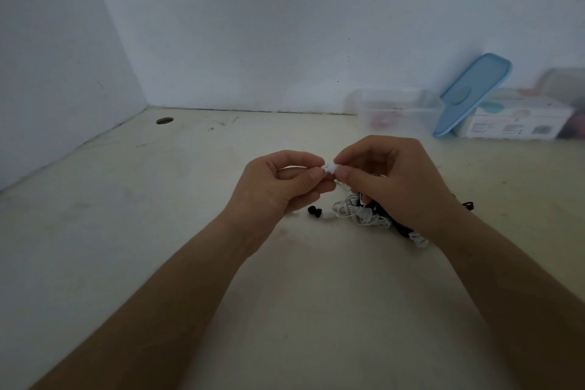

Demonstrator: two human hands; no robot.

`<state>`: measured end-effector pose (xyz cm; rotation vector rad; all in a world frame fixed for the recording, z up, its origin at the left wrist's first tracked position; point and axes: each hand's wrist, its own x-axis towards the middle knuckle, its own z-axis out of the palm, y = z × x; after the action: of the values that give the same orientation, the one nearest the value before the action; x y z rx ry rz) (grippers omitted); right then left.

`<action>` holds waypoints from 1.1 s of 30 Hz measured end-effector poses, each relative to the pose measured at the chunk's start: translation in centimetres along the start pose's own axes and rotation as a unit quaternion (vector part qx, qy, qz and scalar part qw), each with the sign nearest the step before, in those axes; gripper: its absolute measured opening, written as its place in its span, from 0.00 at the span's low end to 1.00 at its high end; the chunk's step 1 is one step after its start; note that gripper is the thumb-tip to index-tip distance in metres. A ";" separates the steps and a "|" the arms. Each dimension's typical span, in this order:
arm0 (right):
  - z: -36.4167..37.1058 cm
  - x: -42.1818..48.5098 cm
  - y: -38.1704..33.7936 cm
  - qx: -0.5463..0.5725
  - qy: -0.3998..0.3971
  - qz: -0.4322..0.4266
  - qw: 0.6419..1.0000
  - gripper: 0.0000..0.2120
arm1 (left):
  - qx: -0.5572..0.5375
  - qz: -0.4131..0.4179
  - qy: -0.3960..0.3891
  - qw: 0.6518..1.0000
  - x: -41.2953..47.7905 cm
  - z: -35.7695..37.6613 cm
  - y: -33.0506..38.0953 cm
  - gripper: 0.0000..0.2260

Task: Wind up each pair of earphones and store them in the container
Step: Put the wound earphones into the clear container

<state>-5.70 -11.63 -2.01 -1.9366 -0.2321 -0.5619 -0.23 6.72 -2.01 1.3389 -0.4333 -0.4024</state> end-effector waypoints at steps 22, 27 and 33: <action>-0.6 0.0 0.0 0.019 -0.049 0.023 0.998 0.04 | 0.046 0.005 -0.037 0.998 -0.2 -0.4 0.2 0.07; -0.9 0.0 0.0 0.013 -0.074 0.018 0.997 0.07 | 0.065 0.003 -0.047 0.997 -0.1 -0.7 0.0 0.09; -1.1 -0.1 0.0 0.013 -0.084 0.023 0.996 0.06 | 0.077 0.001 -0.049 0.996 -0.2 -0.7 0.1 0.09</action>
<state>-6.08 -12.61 -1.71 -1.9596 -0.2999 -0.3643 -0.02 7.41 -2.02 1.4728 -0.5561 -0.4421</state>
